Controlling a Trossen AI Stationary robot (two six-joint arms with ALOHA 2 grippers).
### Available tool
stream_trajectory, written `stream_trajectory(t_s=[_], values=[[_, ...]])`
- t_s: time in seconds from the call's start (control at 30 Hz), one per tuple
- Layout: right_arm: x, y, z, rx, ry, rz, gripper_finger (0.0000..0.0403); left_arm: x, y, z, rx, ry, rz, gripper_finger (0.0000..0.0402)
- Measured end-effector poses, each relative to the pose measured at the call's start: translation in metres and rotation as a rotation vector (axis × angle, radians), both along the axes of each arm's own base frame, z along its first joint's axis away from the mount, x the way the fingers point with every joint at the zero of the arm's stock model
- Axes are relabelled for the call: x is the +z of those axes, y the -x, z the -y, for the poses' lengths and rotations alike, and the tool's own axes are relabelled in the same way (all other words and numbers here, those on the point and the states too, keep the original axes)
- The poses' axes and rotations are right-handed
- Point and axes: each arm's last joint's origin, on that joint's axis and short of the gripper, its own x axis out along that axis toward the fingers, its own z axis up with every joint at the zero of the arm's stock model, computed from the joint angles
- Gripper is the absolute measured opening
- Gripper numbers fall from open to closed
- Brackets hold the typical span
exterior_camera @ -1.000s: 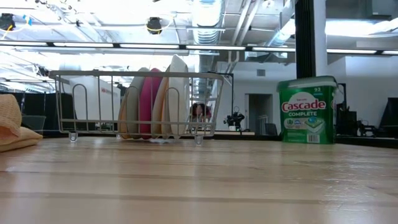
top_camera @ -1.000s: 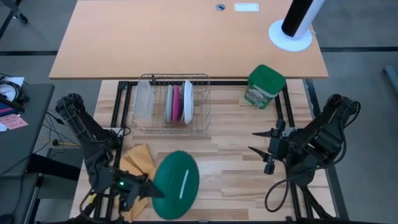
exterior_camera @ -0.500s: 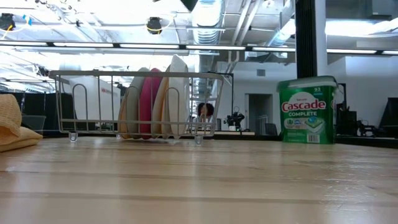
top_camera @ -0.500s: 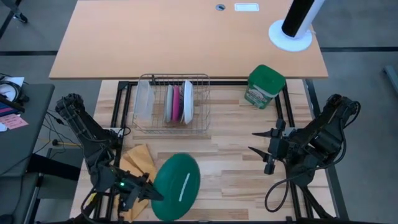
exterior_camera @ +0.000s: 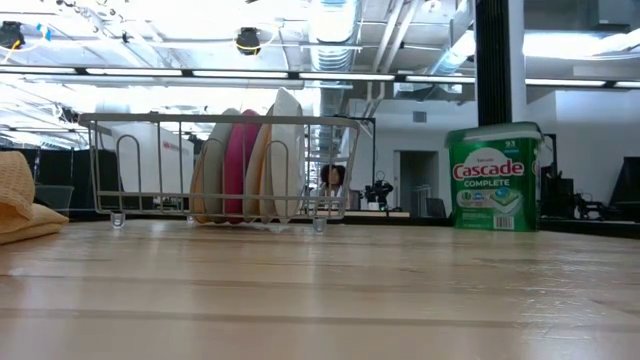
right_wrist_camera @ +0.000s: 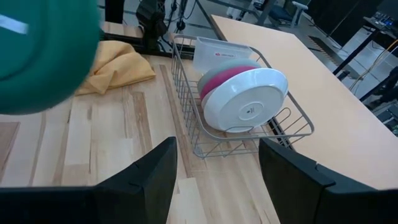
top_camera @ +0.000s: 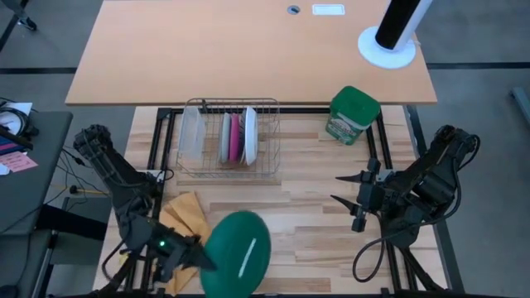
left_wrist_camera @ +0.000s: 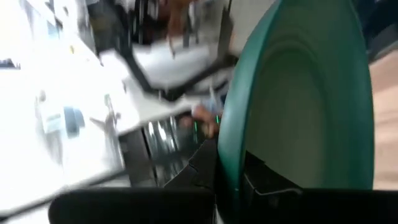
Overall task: Sort dishes
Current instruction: Put the green plate into the dish rack
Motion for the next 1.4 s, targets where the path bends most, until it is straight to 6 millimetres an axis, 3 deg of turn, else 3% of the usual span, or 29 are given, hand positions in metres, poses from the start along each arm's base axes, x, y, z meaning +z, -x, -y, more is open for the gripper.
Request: stream_trajectory(t_s=[0.4, 0.87, 0.97, 1.17, 1.4], values=[[0.000, 0.000, 0.000, 0.000, 0.000, 0.000, 0.0226, 0.014, -0.026, -0.035, 0.562, 0.384, 0.037, 0.0008], [0.000, 0.000, 0.000, 0.000, 0.000, 0.000, 0.0226, 0.034, -0.029, -0.051, 0.728, 0.785, 0.148, 0.0008], [0.000, 0.000, 0.000, 0.000, -0.001, 0.000, 0.0226, 0.034, -0.028, -0.052, 0.740, 0.790, 0.149, 0.0008], [0.000, 0.000, 0.000, 0.000, 0.000, 0.000, 0.0226, 0.038, -0.031, -0.056, 0.768, 0.642, 0.206, 0.0008], [0.000, 0.000, 0.000, 0.000, -0.001, 0.000, 0.0226, 0.055, -0.042, -0.084, 0.801, 0.394, 0.407, 0.0008]])
